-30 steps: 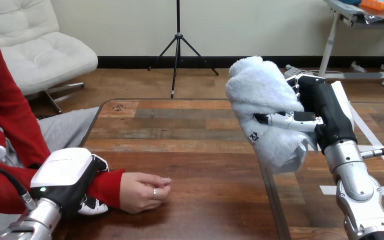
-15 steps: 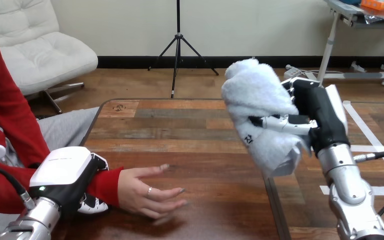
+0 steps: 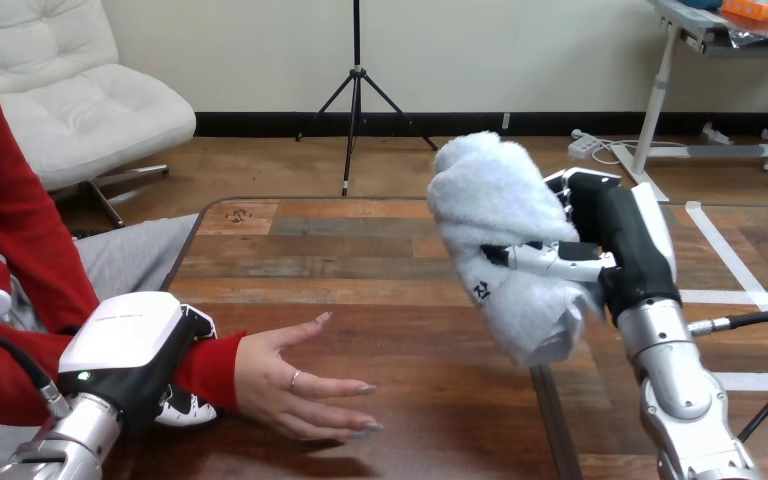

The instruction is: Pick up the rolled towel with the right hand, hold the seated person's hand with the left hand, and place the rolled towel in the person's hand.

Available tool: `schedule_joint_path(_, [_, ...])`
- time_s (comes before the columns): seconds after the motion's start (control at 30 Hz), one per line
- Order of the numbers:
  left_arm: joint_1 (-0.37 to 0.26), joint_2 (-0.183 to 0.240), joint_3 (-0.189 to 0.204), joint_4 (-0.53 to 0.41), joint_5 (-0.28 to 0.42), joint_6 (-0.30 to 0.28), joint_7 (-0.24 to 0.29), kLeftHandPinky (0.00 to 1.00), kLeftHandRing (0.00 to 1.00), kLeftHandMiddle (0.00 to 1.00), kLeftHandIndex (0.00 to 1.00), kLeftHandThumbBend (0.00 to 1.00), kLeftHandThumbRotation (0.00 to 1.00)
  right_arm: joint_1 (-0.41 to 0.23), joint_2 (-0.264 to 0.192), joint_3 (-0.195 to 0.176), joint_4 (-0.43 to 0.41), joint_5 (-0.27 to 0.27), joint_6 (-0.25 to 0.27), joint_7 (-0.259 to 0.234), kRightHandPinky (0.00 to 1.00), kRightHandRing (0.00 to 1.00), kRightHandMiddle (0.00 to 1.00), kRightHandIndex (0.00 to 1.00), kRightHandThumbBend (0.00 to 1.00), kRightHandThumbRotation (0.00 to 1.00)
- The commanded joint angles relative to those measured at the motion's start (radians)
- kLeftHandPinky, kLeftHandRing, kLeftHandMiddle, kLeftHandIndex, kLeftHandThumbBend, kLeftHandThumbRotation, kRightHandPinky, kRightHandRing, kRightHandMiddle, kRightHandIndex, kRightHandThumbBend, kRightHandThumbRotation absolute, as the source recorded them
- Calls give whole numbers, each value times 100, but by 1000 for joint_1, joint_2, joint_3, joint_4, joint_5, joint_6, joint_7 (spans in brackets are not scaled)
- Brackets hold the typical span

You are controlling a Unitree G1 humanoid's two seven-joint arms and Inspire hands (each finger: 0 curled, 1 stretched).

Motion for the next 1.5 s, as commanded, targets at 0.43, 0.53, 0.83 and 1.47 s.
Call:
schedule_joint_path(0.43, [-127, -36, 87, -217, -66, -24, 44, 33, 39, 43, 41, 61, 0, -80, 44, -3, -21, -26, -186, -106, 29, 34, 39, 42, 77, 0])
schedule_joint_path(0.53, [-129, -39, 89, -221, -68, -24, 43, 33, 39, 43, 41, 62, 0, -85, 49, -3, -4, -29, -214, -116, 29, 34, 39, 42, 77, 0])
schedule_joint_path(0.83, [-134, -45, 89, -230, -69, -19, 40, 33, 40, 43, 41, 63, 0, -101, 60, 5, 45, -64, -279, -172, 28, 33, 38, 42, 76, 0])
schedule_joint_path(1.47, [-151, -61, 85, -238, -74, -18, 42, 34, 41, 45, 42, 64, 0, -130, 88, 10, 108, -87, -342, -223, 28, 32, 38, 42, 73, 0])
